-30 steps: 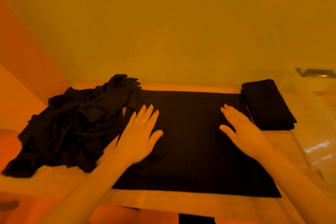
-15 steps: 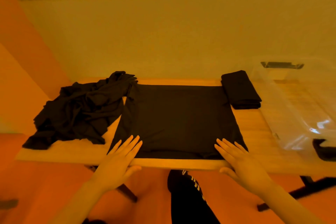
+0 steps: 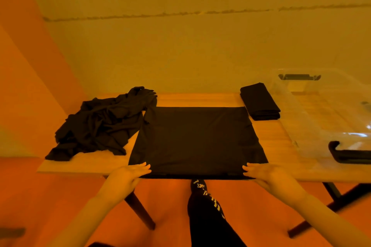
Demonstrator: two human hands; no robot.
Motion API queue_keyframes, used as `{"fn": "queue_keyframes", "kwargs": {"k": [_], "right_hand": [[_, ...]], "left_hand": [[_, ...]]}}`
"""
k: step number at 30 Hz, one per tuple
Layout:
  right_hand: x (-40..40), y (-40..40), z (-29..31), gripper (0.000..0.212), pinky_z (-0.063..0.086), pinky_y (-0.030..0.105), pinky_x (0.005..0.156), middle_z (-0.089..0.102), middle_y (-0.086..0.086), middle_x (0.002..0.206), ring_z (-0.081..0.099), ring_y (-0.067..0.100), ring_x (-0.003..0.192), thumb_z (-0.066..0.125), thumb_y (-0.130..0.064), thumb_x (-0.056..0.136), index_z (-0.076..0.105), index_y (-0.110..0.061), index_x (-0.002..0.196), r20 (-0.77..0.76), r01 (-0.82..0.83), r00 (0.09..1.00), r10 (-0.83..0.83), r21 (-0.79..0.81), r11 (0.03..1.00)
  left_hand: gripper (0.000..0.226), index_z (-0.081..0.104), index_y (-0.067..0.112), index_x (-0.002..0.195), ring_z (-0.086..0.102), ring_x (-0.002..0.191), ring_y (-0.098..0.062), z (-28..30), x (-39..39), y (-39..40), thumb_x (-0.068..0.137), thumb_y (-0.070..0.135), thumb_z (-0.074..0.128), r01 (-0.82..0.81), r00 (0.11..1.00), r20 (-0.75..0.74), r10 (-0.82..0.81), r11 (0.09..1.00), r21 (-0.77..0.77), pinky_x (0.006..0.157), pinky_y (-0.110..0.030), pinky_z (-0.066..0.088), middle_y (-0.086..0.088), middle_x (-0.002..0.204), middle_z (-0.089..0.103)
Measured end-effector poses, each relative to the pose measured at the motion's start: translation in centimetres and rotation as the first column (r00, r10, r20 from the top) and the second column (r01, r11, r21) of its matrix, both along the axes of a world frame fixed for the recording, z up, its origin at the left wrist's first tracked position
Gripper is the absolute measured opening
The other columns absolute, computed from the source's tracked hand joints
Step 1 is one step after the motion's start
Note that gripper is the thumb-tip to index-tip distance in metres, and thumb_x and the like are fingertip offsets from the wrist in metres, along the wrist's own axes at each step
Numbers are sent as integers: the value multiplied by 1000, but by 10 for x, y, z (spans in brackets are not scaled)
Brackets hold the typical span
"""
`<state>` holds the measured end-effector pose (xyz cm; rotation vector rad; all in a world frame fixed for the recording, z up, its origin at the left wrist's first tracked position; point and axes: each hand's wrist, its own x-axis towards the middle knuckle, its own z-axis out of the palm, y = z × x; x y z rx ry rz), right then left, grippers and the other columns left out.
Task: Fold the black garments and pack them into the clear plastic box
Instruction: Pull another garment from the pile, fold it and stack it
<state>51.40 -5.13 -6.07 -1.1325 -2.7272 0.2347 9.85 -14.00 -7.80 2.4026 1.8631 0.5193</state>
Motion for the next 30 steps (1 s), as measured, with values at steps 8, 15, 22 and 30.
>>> {"fn": "queue_keyframes", "kwargs": {"k": [8, 15, 22, 30], "right_hand": [[0, 18, 25, 22, 44, 8, 78, 61, -11, 111, 56, -1, 92, 59, -19, 89, 64, -28, 108, -84, 187, 964, -254, -463, 866], [-7, 48, 57, 19, 44, 14, 80, 61, -23, 93, 58, -1, 91, 57, -29, 90, 56, -48, 86, 7, 258, 957, -289, -471, 844], [-27, 131, 89, 18, 48, 14, 71, 65, -6, 92, 60, 2, 85, 55, -10, 91, 67, -14, 104, -70, 262, 932, -356, -551, 793], [-60, 241, 82, 24, 49, 36, 88, 67, 11, 106, 62, 23, 96, 55, -16, 91, 64, -10, 112, 130, 446, 894, -428, -317, 837]], "left_hand": [[20, 67, 32, 85, 55, 69, -3, 40, -8, 6, 87, 13, 63, -196, 916, 269, 298, 917, -348, 64, -13, 43, 8, 80, 65], [29, 65, 29, 70, 58, 59, 11, 71, -17, 36, 86, 6, 63, -186, 868, 351, 350, 887, -424, 61, -12, 42, 23, 55, 63], [15, 69, 20, 80, 61, 67, 9, 110, -26, 118, 88, 11, 61, -146, 854, 408, 323, 901, -408, 64, -8, 43, 17, 65, 68], [19, 63, 16, 109, 61, 89, -13, 96, -38, 234, 92, 19, 57, -381, 886, 133, 444, 862, -335, 83, -30, 49, 0, 103, 67]]}}
